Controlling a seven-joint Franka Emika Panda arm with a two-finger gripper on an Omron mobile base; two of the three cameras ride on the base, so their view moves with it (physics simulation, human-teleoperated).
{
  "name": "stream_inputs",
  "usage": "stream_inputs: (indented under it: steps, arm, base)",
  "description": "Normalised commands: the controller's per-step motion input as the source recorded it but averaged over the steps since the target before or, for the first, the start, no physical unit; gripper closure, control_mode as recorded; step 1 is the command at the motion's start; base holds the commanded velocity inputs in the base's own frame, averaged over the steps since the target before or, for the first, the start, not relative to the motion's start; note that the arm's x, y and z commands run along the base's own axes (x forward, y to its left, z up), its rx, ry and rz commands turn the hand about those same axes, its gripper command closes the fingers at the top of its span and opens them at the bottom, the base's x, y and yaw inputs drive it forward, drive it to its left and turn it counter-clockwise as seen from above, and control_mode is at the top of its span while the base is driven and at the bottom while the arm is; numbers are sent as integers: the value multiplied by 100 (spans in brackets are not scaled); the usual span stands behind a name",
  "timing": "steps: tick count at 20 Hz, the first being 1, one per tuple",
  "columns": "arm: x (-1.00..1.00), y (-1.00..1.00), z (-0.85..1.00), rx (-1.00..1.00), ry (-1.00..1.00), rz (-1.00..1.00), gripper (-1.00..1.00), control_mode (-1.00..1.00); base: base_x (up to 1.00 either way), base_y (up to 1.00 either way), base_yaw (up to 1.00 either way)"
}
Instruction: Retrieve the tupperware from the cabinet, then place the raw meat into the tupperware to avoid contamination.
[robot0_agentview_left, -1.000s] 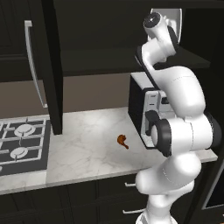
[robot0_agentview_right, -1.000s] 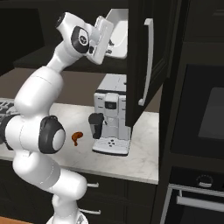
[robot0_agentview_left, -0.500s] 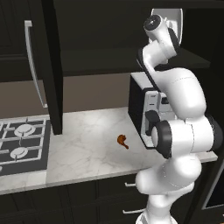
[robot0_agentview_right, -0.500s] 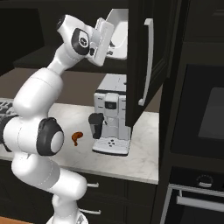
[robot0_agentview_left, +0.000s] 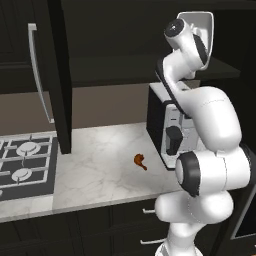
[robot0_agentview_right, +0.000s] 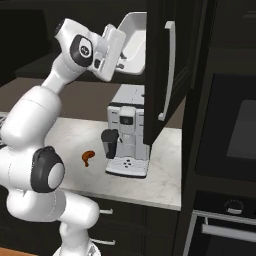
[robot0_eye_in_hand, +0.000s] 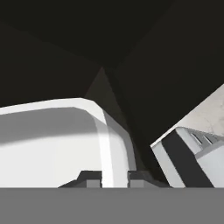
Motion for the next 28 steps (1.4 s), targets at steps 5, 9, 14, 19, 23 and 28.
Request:
stream_inputs:
  steps: [5, 9, 14, 19, 23, 28]
  arm:
    - [-38, 15, 0, 0, 0, -5, 100, -100]
    - [-44, 27, 0, 2, 0, -7, 100, -100]
    - [-29, 23, 0, 8, -3, -11, 100, -100]
    - [-59, 40, 0, 9, 0, -4, 100, -100]
    - [-75, 57, -2, 8, 0, 0, 100, -100]
    - [-87, 70, -9, 6, 0, 0, 100, -100]
  base:
    - [0, 0, 0]
    - [0, 0, 0]
    - [0, 0, 0]
    - [0, 0, 0]
    - [0, 0, 0]
    - [0, 0, 0]
